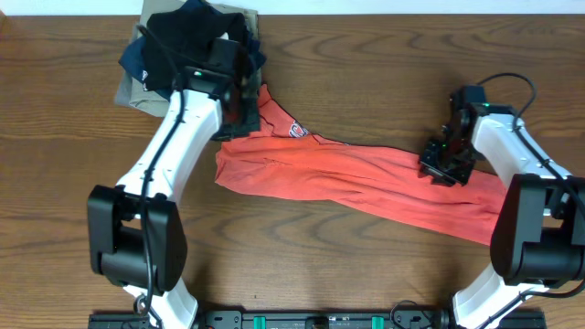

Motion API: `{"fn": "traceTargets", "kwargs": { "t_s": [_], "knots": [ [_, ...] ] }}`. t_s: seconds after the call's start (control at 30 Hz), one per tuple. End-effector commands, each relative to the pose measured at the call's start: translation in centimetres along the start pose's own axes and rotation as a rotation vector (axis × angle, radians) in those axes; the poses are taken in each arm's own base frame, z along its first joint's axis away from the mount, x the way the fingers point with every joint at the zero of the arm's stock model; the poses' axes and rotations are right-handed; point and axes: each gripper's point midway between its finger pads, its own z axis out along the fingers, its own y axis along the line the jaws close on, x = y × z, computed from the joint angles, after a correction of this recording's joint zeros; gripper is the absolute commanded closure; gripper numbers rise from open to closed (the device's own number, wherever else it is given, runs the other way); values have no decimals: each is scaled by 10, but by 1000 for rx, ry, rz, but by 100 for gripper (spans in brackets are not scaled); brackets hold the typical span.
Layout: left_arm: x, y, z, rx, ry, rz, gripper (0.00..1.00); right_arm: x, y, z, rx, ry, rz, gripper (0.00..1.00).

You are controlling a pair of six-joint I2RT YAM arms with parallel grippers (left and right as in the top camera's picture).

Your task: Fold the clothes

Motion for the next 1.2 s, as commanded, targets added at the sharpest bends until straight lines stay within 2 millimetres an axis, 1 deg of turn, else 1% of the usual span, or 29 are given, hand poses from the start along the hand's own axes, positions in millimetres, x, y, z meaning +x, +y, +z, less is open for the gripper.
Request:
{"fn": "traceTargets", "kwargs": {
  "t_s": [0.0,0.13,0.23,0.27,0.33,0.43,0.47,0.53,0.57,0.6,0.67,0.73,0.83,1.03,1.17],
  "knots": [
    [27,-39,19,141,105,82,94,6,19,-2,-27,-9,-52,74],
    [46,-68,42,166,144,156,94,9,24,0,-10,-19,-81,82],
    [55,-83,63,169,164,199,94,6,22,2,16,-40,-63,80],
    [57,-87,71,168,170,208,94,5,21,3,19,-47,-60,78],
    [61,-91,86,165,184,219,93,4,20,7,17,-54,-61,76],
    [69,-85,106,141,228,205,94,8,16,13,26,-48,-59,76],
    [71,-81,111,128,243,199,94,10,13,16,35,-45,-58,76],
    [74,-65,118,71,266,174,94,12,4,19,75,-45,-47,76],
    [74,-55,121,29,269,163,94,14,-1,21,97,-45,-40,79],
    [73,-41,123,-31,272,156,94,16,-6,23,120,-43,-39,82],
    [72,-15,121,-145,272,134,94,19,-14,24,152,-37,-37,84],
    [71,7,116,-231,277,95,94,20,-19,25,177,-38,-36,83],
    [70,27,111,-263,301,43,94,19,-21,24,180,-40,-32,81],
    [69,68,102,-295,355,-83,94,16,-29,23,202,-46,-17,72],
    [64,93,98,-301,366,-159,94,15,-31,22,214,-53,-18,59]
  ]
}}
